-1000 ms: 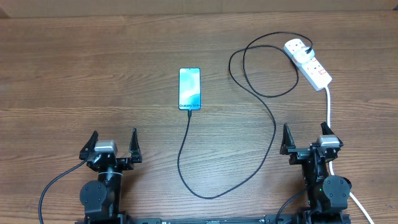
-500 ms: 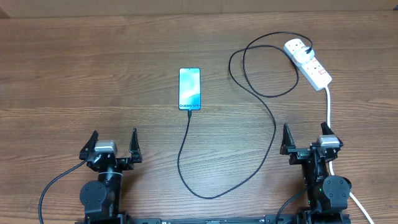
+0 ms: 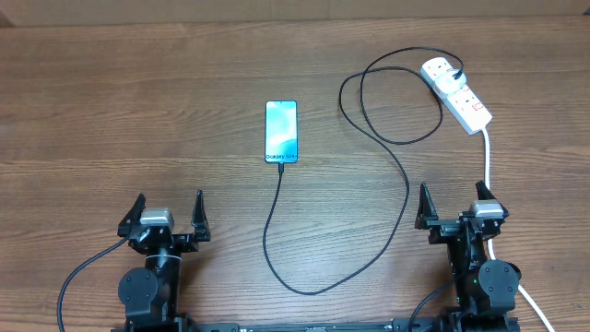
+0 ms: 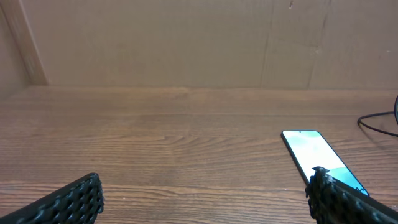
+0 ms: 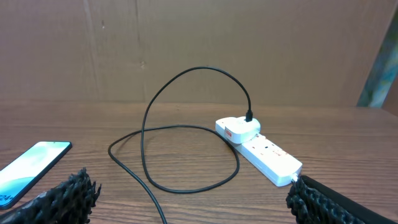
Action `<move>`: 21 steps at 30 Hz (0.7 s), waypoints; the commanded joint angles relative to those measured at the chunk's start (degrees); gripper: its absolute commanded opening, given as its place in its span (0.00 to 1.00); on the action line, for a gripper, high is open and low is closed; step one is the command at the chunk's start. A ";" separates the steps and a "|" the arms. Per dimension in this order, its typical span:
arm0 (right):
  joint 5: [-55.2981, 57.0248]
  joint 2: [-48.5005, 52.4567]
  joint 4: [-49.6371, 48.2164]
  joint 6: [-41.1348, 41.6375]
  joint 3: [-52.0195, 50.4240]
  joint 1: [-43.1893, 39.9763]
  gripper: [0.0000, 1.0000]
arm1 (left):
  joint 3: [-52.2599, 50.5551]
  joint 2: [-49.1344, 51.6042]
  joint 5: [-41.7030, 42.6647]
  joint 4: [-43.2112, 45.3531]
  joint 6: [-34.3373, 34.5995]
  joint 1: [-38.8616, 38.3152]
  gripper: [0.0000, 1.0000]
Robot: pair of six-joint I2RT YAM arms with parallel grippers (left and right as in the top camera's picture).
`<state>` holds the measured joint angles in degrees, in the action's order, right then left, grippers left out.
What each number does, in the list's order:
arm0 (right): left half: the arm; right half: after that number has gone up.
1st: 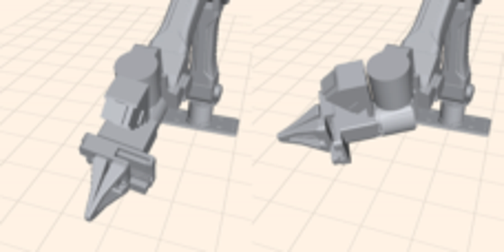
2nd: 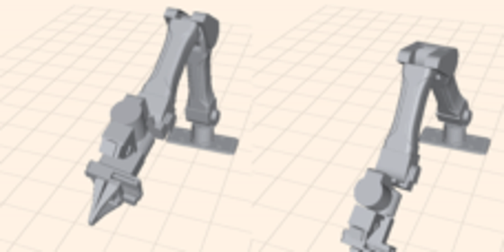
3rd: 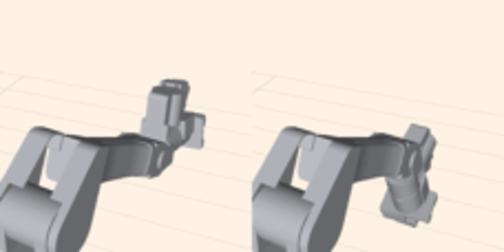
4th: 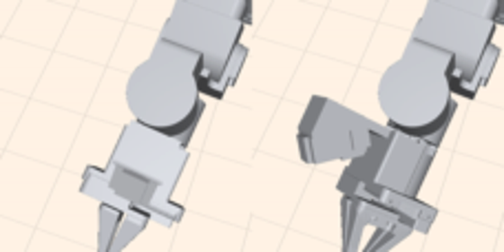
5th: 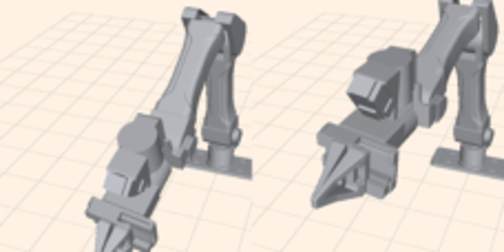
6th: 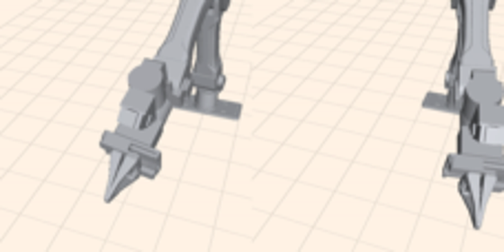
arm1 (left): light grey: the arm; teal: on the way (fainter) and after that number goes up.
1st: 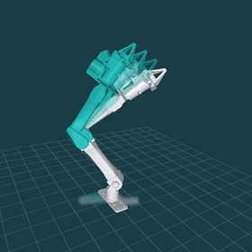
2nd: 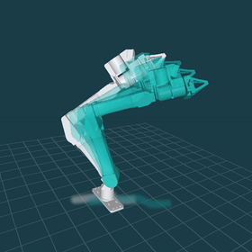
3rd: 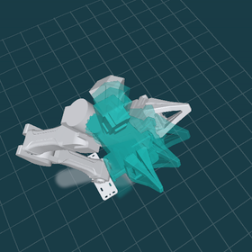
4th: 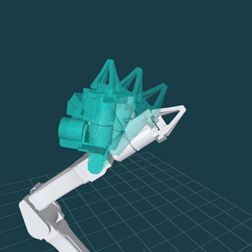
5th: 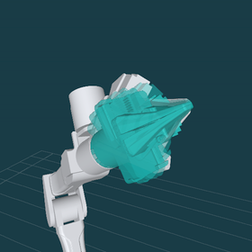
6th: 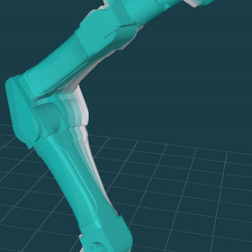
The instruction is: Plug charger to phone and switch on socket
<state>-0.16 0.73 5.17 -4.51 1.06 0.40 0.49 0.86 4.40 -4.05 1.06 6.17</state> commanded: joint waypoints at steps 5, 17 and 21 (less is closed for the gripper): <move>0.07 -0.57 -0.33 -0.24 -0.61 -0.02 1.00 | -0.22 -0.66 -0.42 -0.17 -0.87 0.57 1.00; 0.04 -0.57 -0.31 -0.22 -0.61 4.09 1.00 | -0.22 -0.66 -0.42 -0.17 -0.87 0.57 1.00; -0.96 -0.57 -0.28 0.15 -0.61 4.09 1.00 | -0.22 -0.66 -0.42 -0.17 -0.87 0.57 1.00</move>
<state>-0.14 0.73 5.13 -4.51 1.06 4.21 0.51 0.86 4.40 -4.05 1.06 6.17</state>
